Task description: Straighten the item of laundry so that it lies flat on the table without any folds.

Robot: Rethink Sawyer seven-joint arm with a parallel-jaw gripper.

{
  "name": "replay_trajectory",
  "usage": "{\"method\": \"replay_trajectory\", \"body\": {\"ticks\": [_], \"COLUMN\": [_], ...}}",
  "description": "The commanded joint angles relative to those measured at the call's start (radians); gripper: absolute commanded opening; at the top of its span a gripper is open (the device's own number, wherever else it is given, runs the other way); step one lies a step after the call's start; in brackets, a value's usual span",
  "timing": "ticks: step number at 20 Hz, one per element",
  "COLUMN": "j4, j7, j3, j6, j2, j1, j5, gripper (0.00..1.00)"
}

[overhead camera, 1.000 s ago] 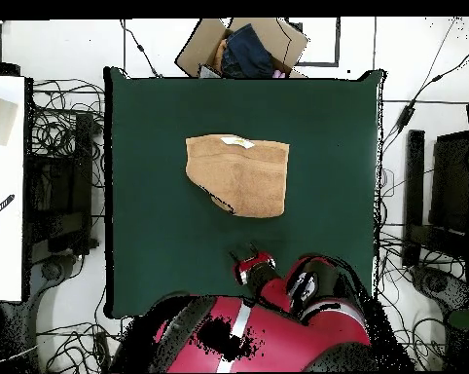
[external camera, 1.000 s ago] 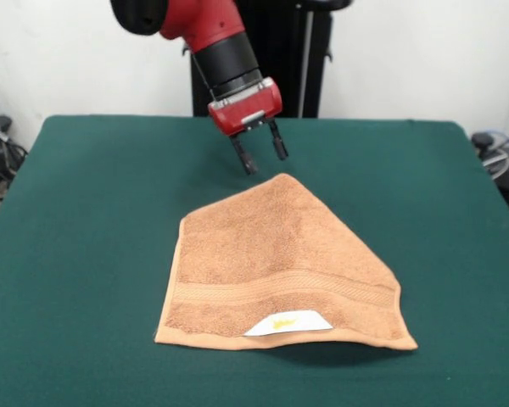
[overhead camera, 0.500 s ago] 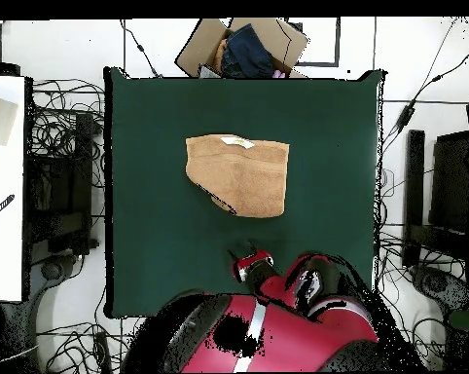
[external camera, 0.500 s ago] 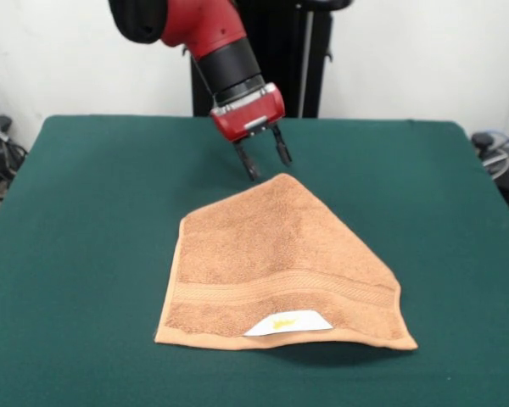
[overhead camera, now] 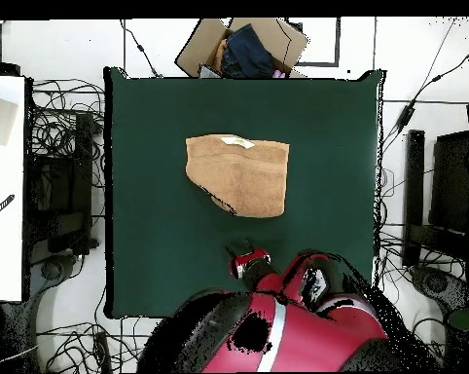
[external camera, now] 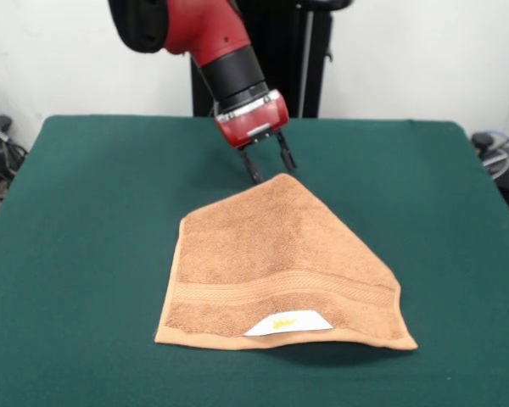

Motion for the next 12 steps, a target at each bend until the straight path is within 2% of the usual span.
{"method": "replay_trajectory", "body": {"ticks": [1, 12], "j4": [0.037, 0.086], "j7": [0.349, 0.435], "j3": [0.164, 0.289], "j6": [0.144, 0.222], "j2": [0.000, -0.022], "j1": [-0.040, -0.140], "j5": [0.057, 0.014], "gripper": [1.00, 1.00]}}
